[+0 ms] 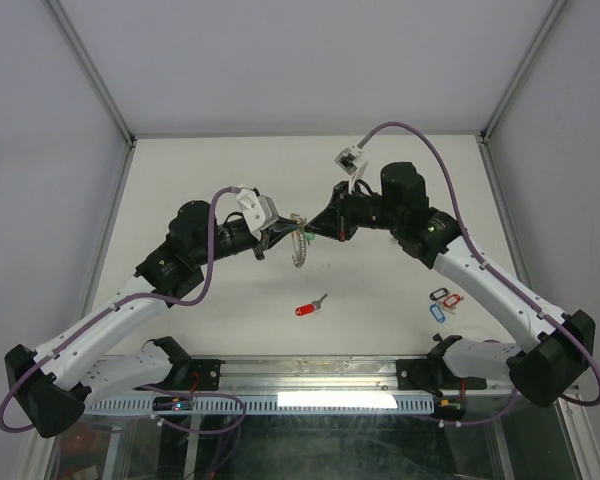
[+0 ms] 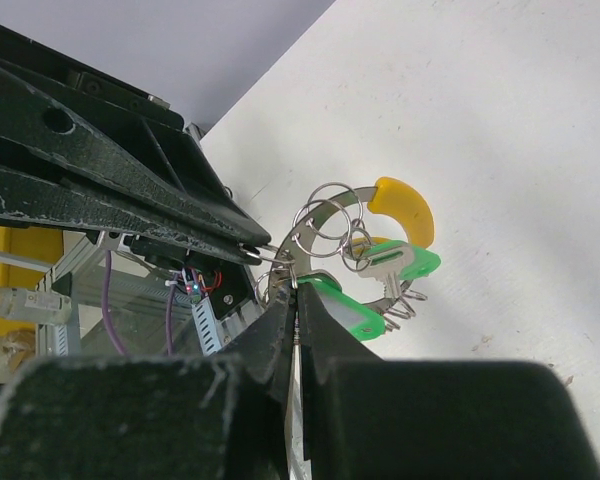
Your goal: Put the keys on the keyring
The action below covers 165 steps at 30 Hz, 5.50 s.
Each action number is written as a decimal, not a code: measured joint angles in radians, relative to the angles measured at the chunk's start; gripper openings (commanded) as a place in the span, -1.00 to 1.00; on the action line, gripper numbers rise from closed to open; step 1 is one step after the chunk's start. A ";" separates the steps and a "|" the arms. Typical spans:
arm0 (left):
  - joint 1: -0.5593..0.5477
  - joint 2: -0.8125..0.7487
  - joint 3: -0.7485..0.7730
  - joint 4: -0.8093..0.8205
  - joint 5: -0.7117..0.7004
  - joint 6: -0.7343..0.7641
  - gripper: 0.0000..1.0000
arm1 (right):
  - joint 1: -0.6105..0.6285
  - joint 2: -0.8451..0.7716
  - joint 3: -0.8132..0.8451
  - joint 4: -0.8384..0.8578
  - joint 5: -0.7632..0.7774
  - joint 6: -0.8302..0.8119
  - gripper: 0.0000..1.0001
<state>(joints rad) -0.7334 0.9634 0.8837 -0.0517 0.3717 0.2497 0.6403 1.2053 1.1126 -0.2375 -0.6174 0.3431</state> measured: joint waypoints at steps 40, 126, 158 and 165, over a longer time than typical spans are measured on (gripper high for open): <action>0.000 -0.035 -0.008 0.056 0.036 -0.079 -1.00 | 0.000 -0.173 0.002 -0.006 -0.047 -0.279 -0.29; 0.000 -0.100 -0.041 0.210 0.312 -0.294 -1.00 | 0.051 -0.185 -0.129 0.301 -0.349 -0.405 -0.56; 0.000 -0.125 0.030 0.076 0.247 -0.199 -0.35 | 0.107 -0.034 0.328 -0.512 -0.131 -0.769 -1.00; 0.000 -0.074 0.059 -0.024 0.232 -0.124 -0.25 | 0.219 0.077 0.501 -0.768 0.108 -0.790 -1.00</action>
<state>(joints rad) -0.7338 0.8890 0.9428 -0.0753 0.6033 0.1253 0.8593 1.2819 1.6138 -1.0054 -0.5098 -0.4473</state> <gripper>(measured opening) 0.351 0.012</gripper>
